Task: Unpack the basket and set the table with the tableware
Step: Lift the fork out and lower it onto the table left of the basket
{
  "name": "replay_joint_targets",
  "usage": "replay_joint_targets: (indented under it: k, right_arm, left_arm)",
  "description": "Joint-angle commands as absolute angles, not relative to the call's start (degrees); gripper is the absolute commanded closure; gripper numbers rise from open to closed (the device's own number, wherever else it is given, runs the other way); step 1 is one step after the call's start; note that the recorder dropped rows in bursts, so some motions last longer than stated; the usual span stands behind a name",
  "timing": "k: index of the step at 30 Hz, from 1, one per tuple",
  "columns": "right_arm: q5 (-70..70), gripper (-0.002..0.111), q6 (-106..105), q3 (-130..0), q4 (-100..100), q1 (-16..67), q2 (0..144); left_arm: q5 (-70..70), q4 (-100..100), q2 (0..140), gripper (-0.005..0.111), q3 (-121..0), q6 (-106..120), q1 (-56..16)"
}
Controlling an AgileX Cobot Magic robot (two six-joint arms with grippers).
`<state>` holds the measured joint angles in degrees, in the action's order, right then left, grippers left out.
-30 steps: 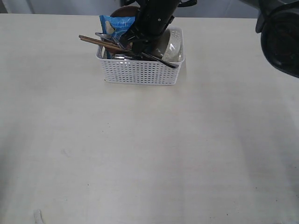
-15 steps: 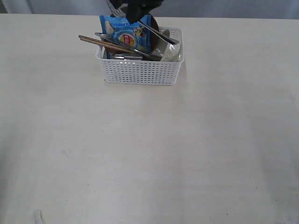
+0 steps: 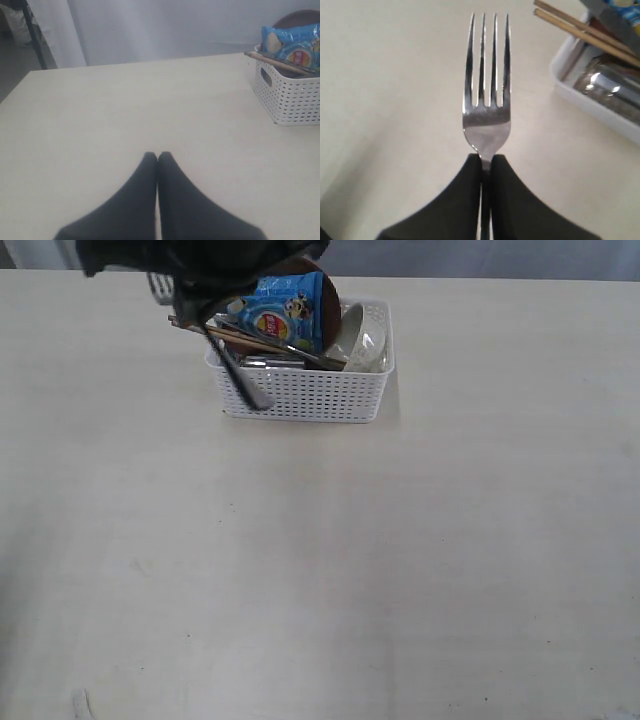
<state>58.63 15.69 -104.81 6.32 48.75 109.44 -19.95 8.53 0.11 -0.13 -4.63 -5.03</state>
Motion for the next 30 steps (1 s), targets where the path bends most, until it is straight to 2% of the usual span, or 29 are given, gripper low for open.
replay_joint_targets:
  k: [1, 6, 15, 18, 23, 30]
  right_arm:
    - [45.41, 0.109, 25.76, -93.66, 5.66, 51.69, 107.68]
    - [34.36, 0.109, 31.59, -84.24, 5.97, 52.26, 110.47]
    - [22.77, 0.109, 43.96, -84.65, 5.93, 56.19, 117.84]
    - [25.95, 0.109, 46.07, -87.88, 3.56, 56.81, 121.08]
    - [34.08, 0.109, 57.52, -92.87, -11.13, 56.81, 124.48]
    - [34.95, 0.109, 74.18, -93.24, -22.61, 56.7, 125.46]
  left_arm:
    - [-19.92, 8.76, 0.0, 0.107, 0.0, -4.76, -5.35]
    - [-19.92, 8.76, 0.0, 0.107, 0.0, -4.76, -5.35]
    - [-19.92, 8.76, 0.0, 0.107, 0.0, -4.76, -5.35]
    - [-19.92, 8.76, 0.0, 0.107, 0.0, -4.76, -5.35]
    - [-19.92, 8.76, 0.0, 0.107, 0.0, -4.76, -5.35]
    - [-19.92, 8.76, 0.0, 0.107, 0.0, -4.76, -5.35]
